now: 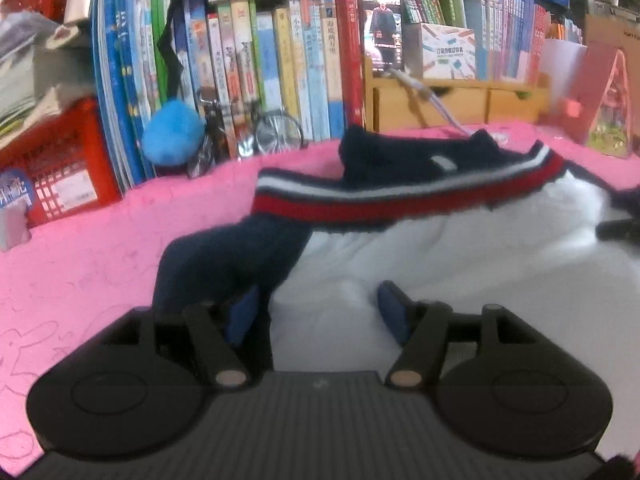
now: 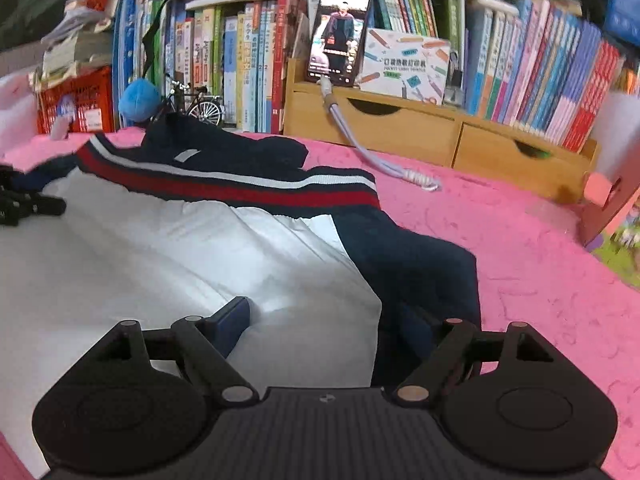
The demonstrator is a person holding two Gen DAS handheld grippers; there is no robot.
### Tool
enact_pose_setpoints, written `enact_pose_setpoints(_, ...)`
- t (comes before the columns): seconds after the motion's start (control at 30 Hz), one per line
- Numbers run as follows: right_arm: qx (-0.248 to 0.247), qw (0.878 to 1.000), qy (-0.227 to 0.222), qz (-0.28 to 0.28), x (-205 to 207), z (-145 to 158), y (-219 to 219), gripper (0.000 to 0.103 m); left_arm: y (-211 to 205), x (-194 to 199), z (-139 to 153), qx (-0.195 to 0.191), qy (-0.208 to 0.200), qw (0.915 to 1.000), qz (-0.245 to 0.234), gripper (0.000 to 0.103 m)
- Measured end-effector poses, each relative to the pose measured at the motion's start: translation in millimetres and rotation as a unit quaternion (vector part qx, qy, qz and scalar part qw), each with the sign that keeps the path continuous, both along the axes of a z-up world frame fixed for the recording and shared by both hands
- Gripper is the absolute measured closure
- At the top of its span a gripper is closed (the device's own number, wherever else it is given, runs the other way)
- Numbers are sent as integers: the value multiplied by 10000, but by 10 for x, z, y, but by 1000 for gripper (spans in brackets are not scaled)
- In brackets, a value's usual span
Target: Fold clothes
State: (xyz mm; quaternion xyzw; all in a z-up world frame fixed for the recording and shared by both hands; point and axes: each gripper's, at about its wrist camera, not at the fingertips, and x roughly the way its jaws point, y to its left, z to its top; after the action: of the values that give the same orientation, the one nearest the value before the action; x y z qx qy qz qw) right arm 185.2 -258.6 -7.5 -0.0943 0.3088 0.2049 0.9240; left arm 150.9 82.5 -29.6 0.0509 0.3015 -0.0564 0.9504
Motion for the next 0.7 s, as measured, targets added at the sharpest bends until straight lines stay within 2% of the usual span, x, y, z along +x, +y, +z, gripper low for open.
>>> enact_pose_setpoints(0.1, 225, 9997, 90, -11, 4, 29, -73, 23, 25, 8, -5, -78, 42, 10000, -10, 36)
enact_pose_setpoints(0.2, 85, 9999, -86, 27, -124, 164, -27, 25, 3, 7, -5, -34, 50, 10000, -16, 35)
enact_pose_setpoints(0.33, -52, 9960, -507, 740, -358, 361, 362, 24, 10, 22, -9, -82, 97, 9999, -44, 32)
enact_pose_setpoints(0.4, 31, 9923, -608, 1079, -380, 414, 644, 24, 12, 23, -11, -89, 102, 9999, -42, 32)
enact_pose_setpoints(0.57, 311, 9884, -240, 1466, -142, 225, 1310, 27, 13, 28, -19, -91, 117, 9999, -9, 30)
enact_pose_setpoints(0.7, -52, 9906, -163, 1355, 29, -7, 1575, 27, 37, 43, -23, -181, 158, 9997, 16, 29)
